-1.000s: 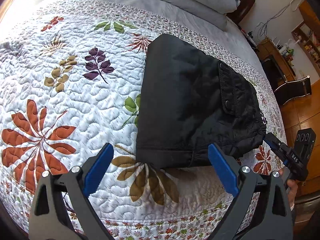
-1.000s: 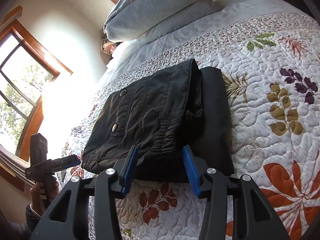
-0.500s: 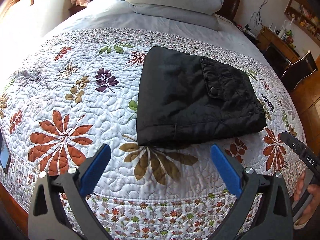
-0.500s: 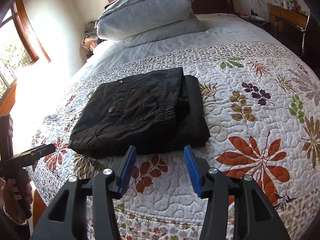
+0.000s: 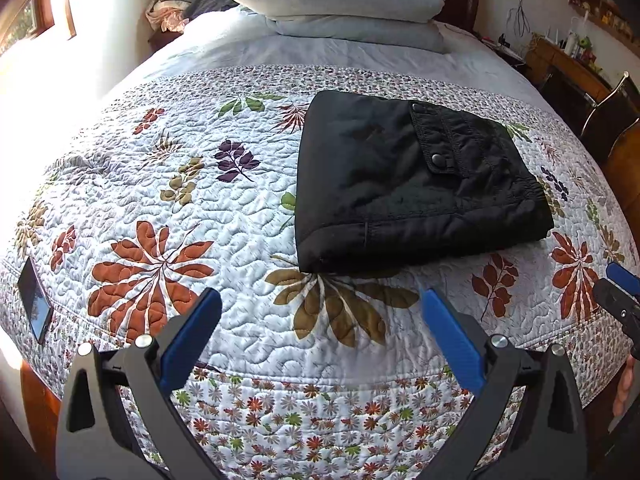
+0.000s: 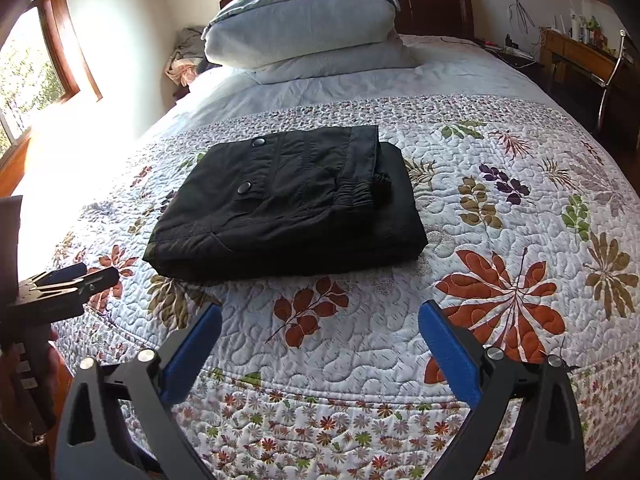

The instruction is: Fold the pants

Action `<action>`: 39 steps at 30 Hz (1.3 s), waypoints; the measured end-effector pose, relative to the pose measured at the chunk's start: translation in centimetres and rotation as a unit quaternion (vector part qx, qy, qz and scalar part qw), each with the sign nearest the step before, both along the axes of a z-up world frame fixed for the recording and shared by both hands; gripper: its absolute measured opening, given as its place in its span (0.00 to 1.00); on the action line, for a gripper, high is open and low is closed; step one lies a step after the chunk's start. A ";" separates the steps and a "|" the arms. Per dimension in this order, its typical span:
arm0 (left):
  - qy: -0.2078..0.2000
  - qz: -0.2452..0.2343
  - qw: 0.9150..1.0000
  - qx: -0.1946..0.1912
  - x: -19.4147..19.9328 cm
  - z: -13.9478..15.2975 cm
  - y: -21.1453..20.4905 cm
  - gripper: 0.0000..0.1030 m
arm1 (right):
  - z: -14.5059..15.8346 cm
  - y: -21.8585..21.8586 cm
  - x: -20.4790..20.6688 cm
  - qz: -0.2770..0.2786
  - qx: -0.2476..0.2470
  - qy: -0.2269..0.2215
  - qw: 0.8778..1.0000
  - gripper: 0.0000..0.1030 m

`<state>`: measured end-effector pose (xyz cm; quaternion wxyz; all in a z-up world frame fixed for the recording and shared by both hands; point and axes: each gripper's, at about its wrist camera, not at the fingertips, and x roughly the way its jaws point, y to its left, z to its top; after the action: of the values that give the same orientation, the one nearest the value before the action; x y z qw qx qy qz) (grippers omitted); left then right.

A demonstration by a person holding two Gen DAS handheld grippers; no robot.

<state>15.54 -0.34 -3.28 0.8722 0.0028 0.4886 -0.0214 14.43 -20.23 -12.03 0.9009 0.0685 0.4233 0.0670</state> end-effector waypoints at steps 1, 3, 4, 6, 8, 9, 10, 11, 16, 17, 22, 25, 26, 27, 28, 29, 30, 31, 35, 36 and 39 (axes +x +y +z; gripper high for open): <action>0.003 -0.004 1.000 -0.003 -0.1 0.0 -0.1 0.97 | 0.0 0.2 0.0 0.000 0.000 0.005 1.000 0.97; 0.007 -0.008 1.000 -0.009 -0.3 0.0 -0.3 0.97 | 0.0 0.4 -0.1 0.000 0.003 0.013 1.000 0.97; 0.009 -0.005 1.000 -0.009 -0.4 0.1 -0.3 0.97 | 0.1 0.6 -0.2 0.000 0.006 0.015 1.000 0.97; 0.016 0.002 1.000 -0.006 -0.6 0.0 -0.3 0.97 | 0.3 0.9 -0.4 0.004 0.011 0.016 1.000 0.97; 0.016 0.000 1.000 -0.009 -0.9 0.1 -0.3 0.97 | 0.5 1.2 -0.6 0.003 0.007 0.014 1.000 0.97; 0.015 0.000 1.000 -0.008 -1.1 0.2 -0.4 0.97 | 0.6 1.4 -0.7 0.003 0.003 0.013 1.000 0.97; 0.014 0.000 1.000 -0.006 -1.3 0.2 -0.4 0.97 | 0.7 1.4 -0.7 0.002 0.001 0.013 1.000 0.97; 0.011 0.000 1.000 -0.003 -1.4 0.4 -0.5 0.97 | 0.8 1.5 -0.8 0.002 0.000 0.012 1.000 0.97; 0.007 -0.006 1.000 0.003 -2.3 0.8 -0.7 0.97 | 1.0 1.8 -1.1 0.007 0.000 0.016 1.000 0.97; 0.009 -0.007 1.000 -0.001 -2.5 0.9 -0.7 0.97 | 1.0 1.9 -1.2 0.007 -0.002 0.017 1.000 0.97; 0.015 -0.007 0.999 -0.029 -3.4 1.2 -0.4 0.97 | 1.1 2.2 -1.6 0.009 0.001 0.022 1.000 0.97; 0.013 -0.006 1.000 -0.024 -4.0 1.6 -0.3 0.97 | 1.2 2.4 -1.9 0.012 0.000 0.026 1.000 0.97; 0.012 -0.006 1.000 -0.022 -4.2 1.7 -0.2 0.97 | 1.2 2.5 -2.0 0.012 -0.001 0.027 1.000 0.97; 0.011 -0.007 1.000 -0.022 -4.4 1.8 -0.2 0.97 | 1.3 2.6 -2.1 0.012 -0.003 0.027 1.000 0.97; 0.010 -0.007 1.000 -0.021 -4.5 1.9 -0.2 0.97 | 1.3 2.6 -2.2 0.012 -0.004 0.028 1.000 0.97; 0.009 -0.008 1.000 -0.021 -4.7 2.0 -0.2 0.97 | 1.4 2.6 -2.3 0.011 -0.005 0.028 1.000 0.97; 0.009 -0.009 1.000 -0.021 -4.8 2.1 -0.2 0.97 | 1.5 2.6 -2.4 0.009 -0.005 0.028 1.000 0.97; 0.009 -0.009 1.000 -0.019 -4.9 2.1 -0.2 0.97 | 1.6 2.6 -2.5 0.009 -0.004 0.028 1.000 0.97; 0.008 -0.010 1.000 -0.015 -5.2 2.2 -0.3 0.97 | 2.0 2.4 -2.9 0.009 -0.004 0.024 1.000 0.97; 0.008 -0.009 1.000 -0.013 -5.3 2.2 -0.3 0.97 | 2.1 2.3 -3.0 0.009 -0.004 0.023 1.000 0.97; 0.009 -0.006 1.000 -0.014 -5.4 2.2 -0.1 0.97 | 2.3 2.2 -3.3 0.010 -0.002 0.022 1.000 0.97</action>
<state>10.16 -0.43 -1.13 0.8678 -0.0067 0.4957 -0.0337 11.15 -18.05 -9.76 0.8908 0.0643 0.4437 0.0736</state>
